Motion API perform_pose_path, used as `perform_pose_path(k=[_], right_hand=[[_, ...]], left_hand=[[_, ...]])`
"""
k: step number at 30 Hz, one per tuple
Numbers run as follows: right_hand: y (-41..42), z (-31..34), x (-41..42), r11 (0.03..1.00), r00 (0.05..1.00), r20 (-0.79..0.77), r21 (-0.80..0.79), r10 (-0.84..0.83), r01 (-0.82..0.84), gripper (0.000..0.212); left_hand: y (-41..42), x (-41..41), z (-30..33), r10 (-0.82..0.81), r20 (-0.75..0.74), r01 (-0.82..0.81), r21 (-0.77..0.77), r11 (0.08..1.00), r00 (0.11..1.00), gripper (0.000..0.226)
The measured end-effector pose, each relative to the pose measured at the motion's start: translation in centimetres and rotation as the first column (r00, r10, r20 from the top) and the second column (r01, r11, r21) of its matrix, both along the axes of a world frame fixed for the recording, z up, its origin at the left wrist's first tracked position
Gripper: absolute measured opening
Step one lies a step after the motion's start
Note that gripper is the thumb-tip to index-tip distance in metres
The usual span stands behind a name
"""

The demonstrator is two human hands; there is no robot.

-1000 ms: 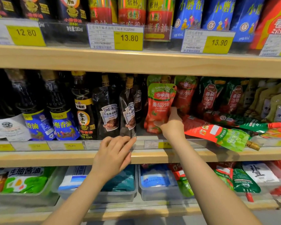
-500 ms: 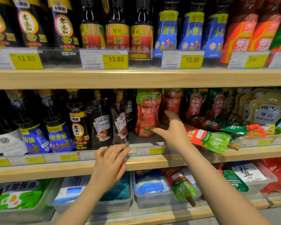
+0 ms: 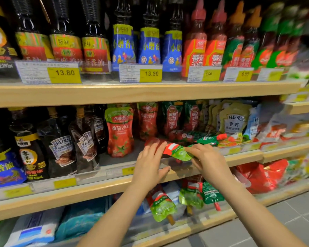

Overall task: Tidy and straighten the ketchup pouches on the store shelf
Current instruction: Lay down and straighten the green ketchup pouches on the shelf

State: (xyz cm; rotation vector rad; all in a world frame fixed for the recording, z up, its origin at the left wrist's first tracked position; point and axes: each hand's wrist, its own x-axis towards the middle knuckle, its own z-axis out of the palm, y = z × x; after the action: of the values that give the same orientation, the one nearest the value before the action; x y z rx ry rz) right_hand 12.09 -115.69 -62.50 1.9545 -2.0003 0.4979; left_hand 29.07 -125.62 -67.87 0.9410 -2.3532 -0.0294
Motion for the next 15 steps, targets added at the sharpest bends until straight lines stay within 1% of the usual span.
perform_pose_path(k=[3, 5, 6, 7, 9, 10, 11, 13, 15], right_hand=[[0.8, 0.4, 1.2, 0.985, 0.992, -0.037, -0.117, 0.12, -0.123, 0.03], [1.0, 0.7, 1.7, 0.958, 0.978, -0.05, -0.198, 0.202, -0.208, 0.028], [1.1, 0.9, 1.8, 0.945, 0.971, -0.012, -0.226, 0.238, -0.235, 0.028], [1.1, 1.1, 1.7, 0.939, 0.96, 0.072, -0.241, 0.271, -0.247, 0.03], [1.2, 1.4, 1.0, 0.929, 0.893, 0.302, -0.264, 0.333, -0.257, 0.04], [1.2, 1.3, 0.5, 0.924, 0.85, 0.393, -0.297, 0.349, -0.242, 0.044], [1.3, 1.0, -0.3, 0.921, 0.815, 0.465, -0.335, 0.346, -0.2, 0.043], [1.2, 0.0, -2.3, 0.922, 0.772, 0.565, -0.381, 0.291, -0.068, 0.034], [0.9, -1.5, -4.4, 0.934, 0.782, 0.596, -0.353, 0.183, 0.051, 0.024]], left_hand=[[-0.4, -0.6, -0.2, 0.053, 0.01, -0.053, 0.001, 0.999, 0.999, 0.067], [-0.5, -0.4, -0.2, 0.017, -0.051, -0.017, -0.002, 1.0, 0.999, 0.06], [-0.6, -0.2, -0.2, -0.006, -0.1, 0.007, 0.004, 1.0, 0.995, 0.058], [-0.6, 0.0, -0.2, -0.022, -0.153, 0.024, 0.01, 1.0, 0.988, 0.056], [-0.7, 0.3, 0.0, -0.012, -0.247, 0.016, 0.015, 1.0, 0.969, 0.053], [-0.9, 0.4, 0.3, 0.013, -0.275, -0.003, 0.037, 0.999, 0.961, 0.049], [-1.3, 0.4, 0.7, 0.046, -0.293, -0.022, 0.084, 0.996, 0.955, 0.043], [-2.6, 0.2, 1.8, 0.112, -0.333, -0.025, 0.255, 0.967, 0.936, 0.026], [-3.7, 0.1, 2.9, 0.136, -0.357, 0.036, 0.437, 0.899, 0.924, 0.033]])
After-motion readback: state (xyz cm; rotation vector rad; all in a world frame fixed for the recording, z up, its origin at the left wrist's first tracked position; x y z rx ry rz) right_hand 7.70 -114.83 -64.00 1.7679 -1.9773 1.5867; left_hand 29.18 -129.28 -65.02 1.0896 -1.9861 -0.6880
